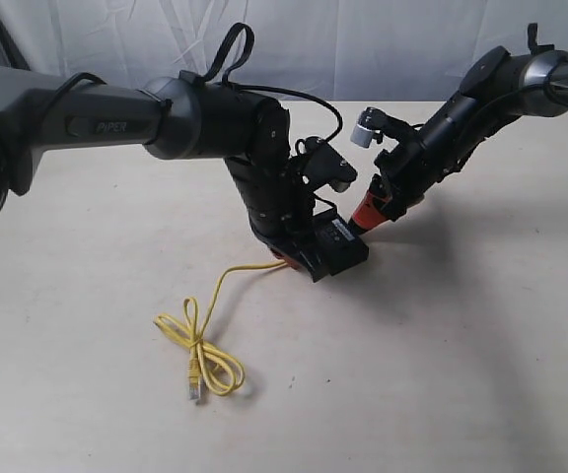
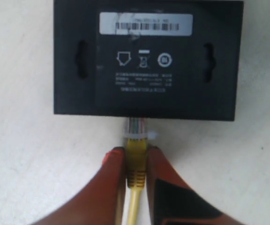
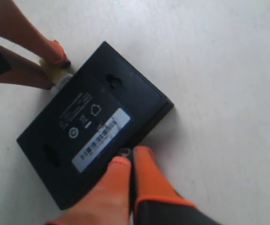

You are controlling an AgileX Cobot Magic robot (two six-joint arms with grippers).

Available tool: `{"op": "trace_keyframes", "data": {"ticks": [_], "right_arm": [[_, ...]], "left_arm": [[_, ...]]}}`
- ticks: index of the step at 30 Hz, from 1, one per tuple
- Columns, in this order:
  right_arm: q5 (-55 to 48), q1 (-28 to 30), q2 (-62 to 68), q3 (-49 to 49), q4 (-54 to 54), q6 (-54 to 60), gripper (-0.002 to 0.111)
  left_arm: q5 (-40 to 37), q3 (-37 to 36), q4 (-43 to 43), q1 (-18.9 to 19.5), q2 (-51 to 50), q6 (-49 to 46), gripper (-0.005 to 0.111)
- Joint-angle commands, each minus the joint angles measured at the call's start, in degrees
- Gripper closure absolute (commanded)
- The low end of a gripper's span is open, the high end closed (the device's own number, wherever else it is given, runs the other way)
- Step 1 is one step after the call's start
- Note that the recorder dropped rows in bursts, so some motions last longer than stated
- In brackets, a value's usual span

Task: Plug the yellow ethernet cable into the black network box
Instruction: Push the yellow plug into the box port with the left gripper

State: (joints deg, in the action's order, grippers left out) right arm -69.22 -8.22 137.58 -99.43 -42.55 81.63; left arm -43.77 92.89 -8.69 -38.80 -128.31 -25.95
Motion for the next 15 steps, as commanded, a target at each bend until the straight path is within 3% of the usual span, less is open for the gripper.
{"op": "trace_keyframes", "data": {"ticks": [1,9,15], "right_arm": [[-0.74,-0.31,-0.12,0.33,-2.48,2.41,0.109],[-0.74,-2.24,-0.12,0.33,-2.37,2.30,0.109],[-0.74,-2.13,-0.12,0.33,2.27,-3.90,0.109]], "left_arm": [[0.89,0.25,-1.69,-0.12,-0.32,-1.65,0.107],[1.48,0.25,-3.68,-0.12,-0.32,-1.65,0.107],[3.59,0.25,-3.68,-0.12,-0.32,-0.19,0.107]]}}
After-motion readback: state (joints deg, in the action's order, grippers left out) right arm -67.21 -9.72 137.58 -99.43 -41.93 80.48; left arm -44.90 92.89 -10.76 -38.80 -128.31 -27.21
